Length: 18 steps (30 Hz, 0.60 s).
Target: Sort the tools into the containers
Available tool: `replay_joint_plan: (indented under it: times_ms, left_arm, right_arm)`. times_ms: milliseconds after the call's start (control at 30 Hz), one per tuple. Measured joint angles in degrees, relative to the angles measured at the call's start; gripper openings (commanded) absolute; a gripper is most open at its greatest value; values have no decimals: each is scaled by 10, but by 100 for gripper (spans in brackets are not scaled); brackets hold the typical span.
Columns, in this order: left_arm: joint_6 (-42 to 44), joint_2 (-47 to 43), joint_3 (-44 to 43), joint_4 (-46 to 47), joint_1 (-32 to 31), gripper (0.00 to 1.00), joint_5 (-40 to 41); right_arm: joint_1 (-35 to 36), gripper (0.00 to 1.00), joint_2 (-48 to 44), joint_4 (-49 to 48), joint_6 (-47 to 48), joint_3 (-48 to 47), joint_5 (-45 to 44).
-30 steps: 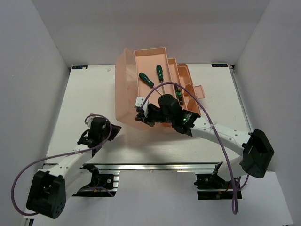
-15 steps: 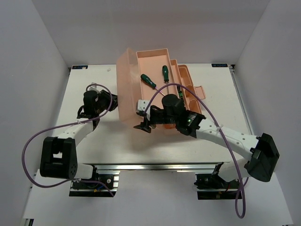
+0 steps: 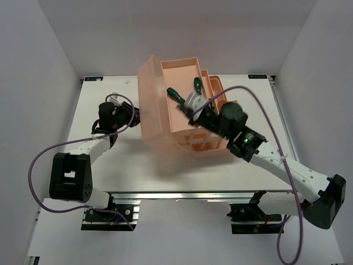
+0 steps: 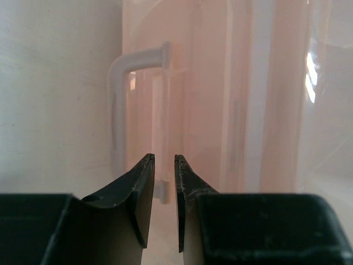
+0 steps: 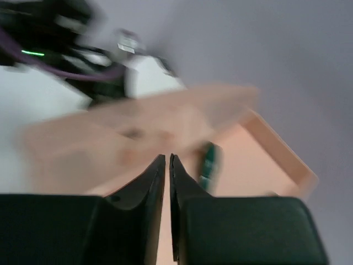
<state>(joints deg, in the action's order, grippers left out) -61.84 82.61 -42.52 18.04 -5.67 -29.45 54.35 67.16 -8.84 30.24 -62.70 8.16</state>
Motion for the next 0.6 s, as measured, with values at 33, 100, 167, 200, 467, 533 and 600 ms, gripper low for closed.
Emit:
replay_joint_plan:
  times_ms: [33,100,167,200,467,533,600]
  left_arm:
    - [1,3,-6,0,0,32,-2]
    - [3,9,-21,-1,0,32,-7]
    - [5,17,-43,-1,0,32,-12]
    - [5,22,-54,-1,1,32,-14]
    - [1,50,-143,3,1,32,-33]
    - [-4,62,-165,5,-6,32,-40]
    - [-8,80,-189,7,-19,32,-45]
  right_arm:
    - [-30,3,-2,-8,-23,-2,-18]
    - [-113,0,9,0,-71,-25,-49]
    - [-216,0,39,26,-127,-68,-66]
    - [-272,0,57,38,-153,-90,-69]
    - [-530,0,148,181,-214,-85,-21]
    - [-541,0,148,220,-207,-41,-4]
    - [-539,0,146,240,-203,3,17]
